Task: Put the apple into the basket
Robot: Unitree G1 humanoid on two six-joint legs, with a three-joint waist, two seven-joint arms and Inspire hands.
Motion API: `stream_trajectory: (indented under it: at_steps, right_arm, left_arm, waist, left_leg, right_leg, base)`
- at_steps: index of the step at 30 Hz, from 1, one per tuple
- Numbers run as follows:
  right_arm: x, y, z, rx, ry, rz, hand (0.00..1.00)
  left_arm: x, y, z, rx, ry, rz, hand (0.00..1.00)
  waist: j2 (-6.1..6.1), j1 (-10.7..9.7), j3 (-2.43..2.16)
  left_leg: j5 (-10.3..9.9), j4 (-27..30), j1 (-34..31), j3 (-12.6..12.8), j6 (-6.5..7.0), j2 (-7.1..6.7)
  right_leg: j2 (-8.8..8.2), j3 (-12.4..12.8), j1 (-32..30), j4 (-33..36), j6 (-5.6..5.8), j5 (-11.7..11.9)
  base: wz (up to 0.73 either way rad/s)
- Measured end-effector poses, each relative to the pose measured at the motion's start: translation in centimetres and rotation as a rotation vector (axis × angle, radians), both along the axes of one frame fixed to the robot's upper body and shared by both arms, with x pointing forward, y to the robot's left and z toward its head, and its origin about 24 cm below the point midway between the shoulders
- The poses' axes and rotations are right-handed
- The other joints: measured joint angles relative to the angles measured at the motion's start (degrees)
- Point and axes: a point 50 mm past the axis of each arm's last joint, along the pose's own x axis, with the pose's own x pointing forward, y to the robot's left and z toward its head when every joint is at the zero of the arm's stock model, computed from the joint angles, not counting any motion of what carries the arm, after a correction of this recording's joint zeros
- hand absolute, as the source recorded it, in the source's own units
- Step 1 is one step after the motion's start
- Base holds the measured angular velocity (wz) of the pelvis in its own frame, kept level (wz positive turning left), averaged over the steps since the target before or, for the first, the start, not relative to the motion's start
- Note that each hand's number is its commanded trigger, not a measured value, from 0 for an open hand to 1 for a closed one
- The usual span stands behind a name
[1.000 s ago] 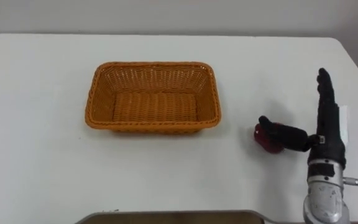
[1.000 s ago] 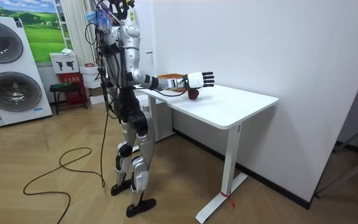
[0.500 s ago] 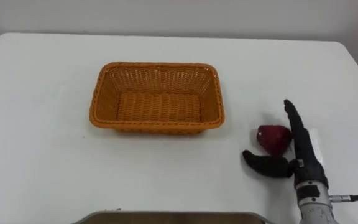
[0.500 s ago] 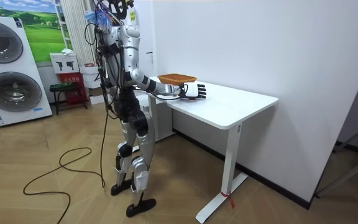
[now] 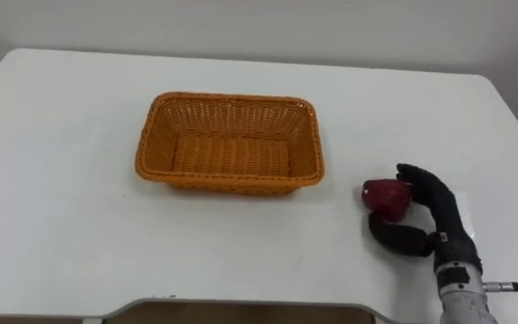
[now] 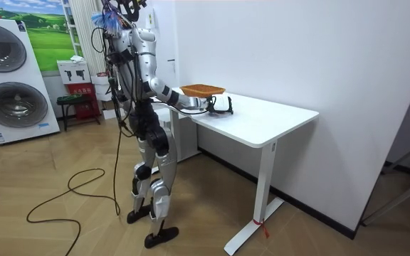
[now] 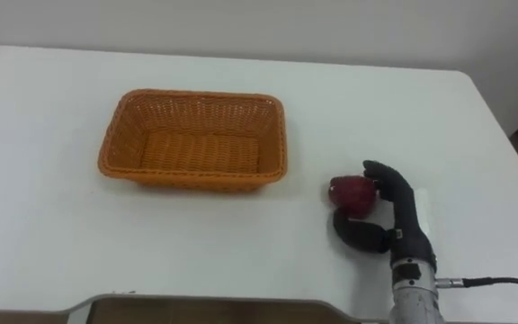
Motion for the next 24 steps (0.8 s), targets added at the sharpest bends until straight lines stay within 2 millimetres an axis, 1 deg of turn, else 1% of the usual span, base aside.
stream_trajectory:
  at_steps: [4,6,10,15,18,20,22,24]
  right_arm:
    - [0.3,-0.2,0.0,-0.005,-0.005,-0.013,1.0]
    - [0.2,-0.3,-0.2,-0.007,0.005,-0.02,1.0]
    - [0.1,-0.2,-0.4,-0.006,0.013,-0.028,1.0]
    - [0.1,0.2,-0.4,0.015,-0.001,-0.048,1.0]
    - [0.1,0.6,-0.2,0.025,-0.014,-0.055,1.0]
    - [0.1,0.7,0.1,0.026,-0.019,-0.06,1.0]
    - [0.5,1.2,0.9,0.036,-0.049,-0.05,1.0]
    - [0.9,1.7,1.7,0.045,-0.092,-0.027,1.0]
  left_arm:
    - [0.0,0.0,0.0,0.001,0.0,-0.001,0.0]
    - [0.0,0.0,0.0,0.002,0.001,0.0,0.0]
    - [0.0,0.0,0.0,0.0,-0.002,0.006,0.0]
    - [0.0,0.0,0.0,-0.001,-0.005,0.01,0.0]
    - [0.1,-0.1,0.0,-0.004,-0.009,0.009,0.0]
    - [0.1,-0.1,0.0,-0.004,-0.01,0.009,0.0]
    - [0.0,-0.2,-0.1,-0.006,-0.006,0.01,0.0]
    - [0.0,-0.2,-0.1,-0.006,-0.004,0.012,0.0]
  waist:
    - [0.03,-0.46,-0.19]
    - [0.04,-0.56,-0.45]
    - [0.08,-0.51,-0.51]
    - [0.06,-0.72,-0.47]
    - [0.3,-0.99,-0.37]
    - [0.51,-0.74,-0.26]
    - [0.91,-0.52,0.08]
    - [1.05,-0.49,0.06]
  left_leg:
    - [0.0,0.01,-0.02,-0.06,0.0,0.0]
    - [0.0,0.01,0.06,-0.07,0.0,0.0]
    - [0.0,-0.17,0.33,-0.08,0.0,0.01]
    - [0.0,-0.32,0.93,-0.24,0.0,-0.05]
    - [0.01,-0.26,0.84,-0.5,-0.01,-0.04]
    - [0.01,-0.25,0.68,-0.5,-0.01,-0.04]
    - [0.01,-0.26,0.49,-0.45,-0.01,-0.04]
    - [0.02,-0.26,0.15,-0.45,-0.03,-0.04]
  right_leg:
    - [0.0,-0.07,0.01,-0.04,0.0,0.0]
    - [0.0,-0.09,0.07,-0.09,0.0,0.0]
    - [0.0,-0.07,0.25,-0.13,0.0,0.0]
    - [0.0,-0.23,1.25,-0.9,0.02,0.01]
    - [0.01,-0.54,1.31,-0.9,0.02,0.01]
    - [0.02,-0.55,1.12,-0.86,0.0,0.03]
    - [0.02,-0.51,0.82,-0.73,-0.02,0.09]
    - [0.03,-0.5,0.47,-0.7,-0.04,0.11]
  base:
    - [0.0]
    - [0.0]
    - [0.0]
    - [0.02]
    - [0.04]
    - [0.0]
    - [0.0]
    - [0.0]
